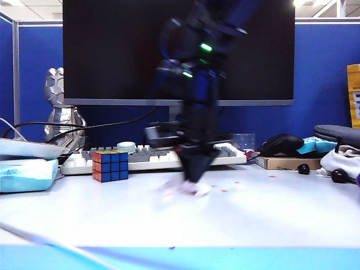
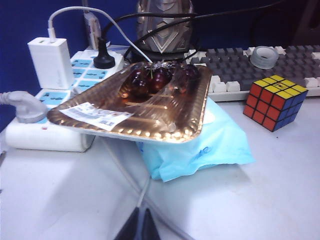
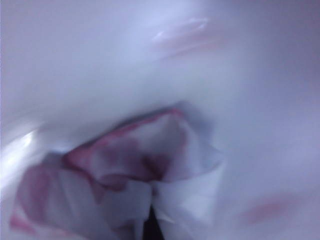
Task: Use the wet wipes on the table to wipe the cherry juice off the table, then put the wipes back on the table.
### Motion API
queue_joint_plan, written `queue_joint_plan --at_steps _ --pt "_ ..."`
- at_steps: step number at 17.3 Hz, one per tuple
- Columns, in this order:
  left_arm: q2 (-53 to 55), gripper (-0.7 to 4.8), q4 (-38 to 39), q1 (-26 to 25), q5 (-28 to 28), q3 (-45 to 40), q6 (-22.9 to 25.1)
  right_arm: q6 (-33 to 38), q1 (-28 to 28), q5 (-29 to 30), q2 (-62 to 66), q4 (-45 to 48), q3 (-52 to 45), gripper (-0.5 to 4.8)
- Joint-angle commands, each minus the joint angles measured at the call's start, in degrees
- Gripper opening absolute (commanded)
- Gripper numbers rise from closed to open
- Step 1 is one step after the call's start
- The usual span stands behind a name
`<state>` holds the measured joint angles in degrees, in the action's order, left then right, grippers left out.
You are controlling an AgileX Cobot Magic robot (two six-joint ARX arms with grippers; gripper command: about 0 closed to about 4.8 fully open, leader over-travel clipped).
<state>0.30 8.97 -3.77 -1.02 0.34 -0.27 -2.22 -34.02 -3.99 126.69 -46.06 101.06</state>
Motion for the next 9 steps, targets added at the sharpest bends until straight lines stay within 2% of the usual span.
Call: queue_joint_plan --at_steps 1,4,6,7,9 --pt "-0.2 -0.02 0.6 0.0 -0.3 0.0 -0.2 1.9 2.2 3.7 1.6 8.3 -0.9 -0.05" --pt "-0.2 -0.02 0.6 0.0 -0.3 0.0 -0.2 2.5 2.3 14.1 1.6 10.0 -0.9 -0.05" --pt "-0.2 -0.02 0.6 0.0 -0.3 0.0 -0.2 1.9 1.7 23.8 2.1 8.1 -0.9 -0.05" --pt "-0.2 -0.02 0.6 0.0 -0.3 0.0 -0.2 2.2 1.7 20.9 2.1 8.3 -0.9 -0.05" --pt "-0.2 -0.02 0.6 0.0 -0.3 0.0 -0.2 4.8 1.7 9.6 2.2 9.7 -0.9 -0.05"
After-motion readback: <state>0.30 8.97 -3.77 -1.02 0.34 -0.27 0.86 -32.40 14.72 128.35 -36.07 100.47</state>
